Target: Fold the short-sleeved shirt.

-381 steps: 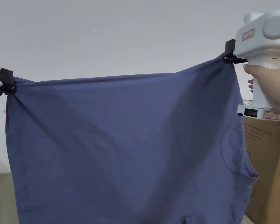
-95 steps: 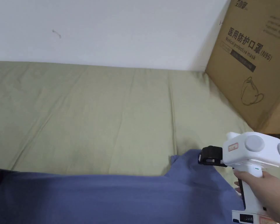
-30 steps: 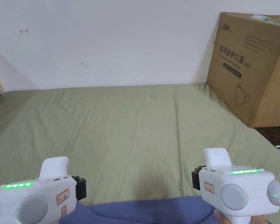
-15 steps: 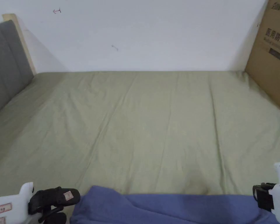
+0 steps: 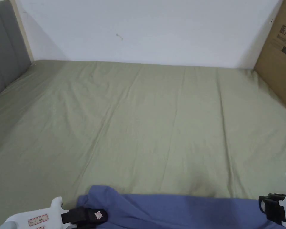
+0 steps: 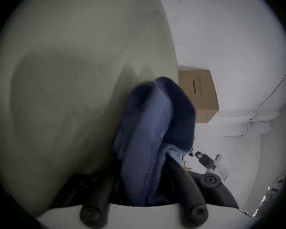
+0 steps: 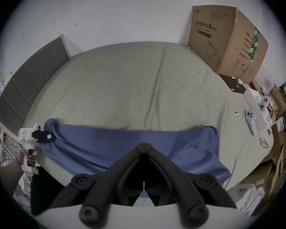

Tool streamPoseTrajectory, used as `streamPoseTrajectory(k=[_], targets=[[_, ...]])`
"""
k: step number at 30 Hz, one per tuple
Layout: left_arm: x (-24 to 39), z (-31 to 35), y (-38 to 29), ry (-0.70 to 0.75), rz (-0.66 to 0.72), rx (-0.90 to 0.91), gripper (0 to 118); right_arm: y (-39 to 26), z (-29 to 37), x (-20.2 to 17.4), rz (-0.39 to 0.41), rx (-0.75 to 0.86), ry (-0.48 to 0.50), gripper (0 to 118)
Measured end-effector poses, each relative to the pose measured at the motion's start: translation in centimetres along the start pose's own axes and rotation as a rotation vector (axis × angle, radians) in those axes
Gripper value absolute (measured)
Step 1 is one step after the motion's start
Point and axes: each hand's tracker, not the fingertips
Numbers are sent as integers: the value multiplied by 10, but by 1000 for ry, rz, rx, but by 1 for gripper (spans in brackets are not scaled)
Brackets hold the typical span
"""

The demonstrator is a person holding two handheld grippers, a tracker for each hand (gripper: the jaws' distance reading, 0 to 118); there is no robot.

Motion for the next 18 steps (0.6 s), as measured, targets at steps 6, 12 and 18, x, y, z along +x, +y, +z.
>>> streamPoseTrajectory(k=[6,12,18], targets=[[65,21,-9,329,-285,59,6,1,-2,-7,27,1,40,0],[116,56,-44,923,-653,401,6,1,10,-12,40,23,81,0],[136,20,-52,648,-573,246,6,-5,13,-2,44,41,101,0]])
